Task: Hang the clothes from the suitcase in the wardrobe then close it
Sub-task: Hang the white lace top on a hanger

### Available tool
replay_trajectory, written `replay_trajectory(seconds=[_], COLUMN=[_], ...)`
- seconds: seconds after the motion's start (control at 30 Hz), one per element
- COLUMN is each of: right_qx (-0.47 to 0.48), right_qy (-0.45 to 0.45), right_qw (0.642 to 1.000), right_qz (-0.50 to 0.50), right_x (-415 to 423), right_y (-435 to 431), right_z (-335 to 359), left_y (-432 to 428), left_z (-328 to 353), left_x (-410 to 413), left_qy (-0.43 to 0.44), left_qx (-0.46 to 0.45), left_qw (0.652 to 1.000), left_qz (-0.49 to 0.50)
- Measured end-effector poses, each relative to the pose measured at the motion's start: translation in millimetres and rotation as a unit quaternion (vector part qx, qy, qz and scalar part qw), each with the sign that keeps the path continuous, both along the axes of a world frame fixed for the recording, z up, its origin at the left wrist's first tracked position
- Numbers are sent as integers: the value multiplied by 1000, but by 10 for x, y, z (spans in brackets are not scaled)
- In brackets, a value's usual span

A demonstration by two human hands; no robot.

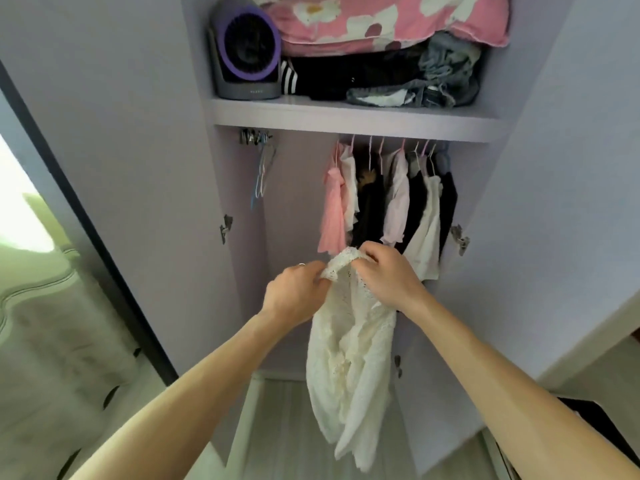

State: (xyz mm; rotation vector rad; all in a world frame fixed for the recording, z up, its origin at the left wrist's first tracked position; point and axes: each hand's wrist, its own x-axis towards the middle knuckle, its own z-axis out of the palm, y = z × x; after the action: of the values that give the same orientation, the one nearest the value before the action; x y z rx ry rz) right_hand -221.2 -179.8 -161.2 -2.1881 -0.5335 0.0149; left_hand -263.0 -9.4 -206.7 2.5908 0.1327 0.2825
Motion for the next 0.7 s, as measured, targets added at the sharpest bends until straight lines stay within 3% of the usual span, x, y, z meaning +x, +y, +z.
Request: replay_trajectory(seconds=[0.1, 0.17, 0.27, 0.4, 0.6, 0.7], right_qx=[-188, -259, -217, -171, -19, -19], right_qy=[-147, -179, -143, -166, -101, -83], right_qw=[969, 945, 957, 958, 964, 957], right_qz=[-57, -90, -127, -160, -245, -278], right_x=[182, 291, 382, 461, 513, 506], right_y=[-310, -522, -640, -611, -753, -870], right_z=[-92, -108, -62, 82, 56, -20], left_y=[266, 423, 579, 592, 658, 762], left_z=[143, 202, 204, 91, -50, -130], left_x=[158, 285, 411, 465, 501, 492], left_qy=[-16, -45, -50, 19, 119, 158], left_qx=[80, 166, 225, 245, 74, 16], left_qw=[996, 985, 972, 967, 980, 979], left_qz=[23, 25, 53, 64, 140, 127])
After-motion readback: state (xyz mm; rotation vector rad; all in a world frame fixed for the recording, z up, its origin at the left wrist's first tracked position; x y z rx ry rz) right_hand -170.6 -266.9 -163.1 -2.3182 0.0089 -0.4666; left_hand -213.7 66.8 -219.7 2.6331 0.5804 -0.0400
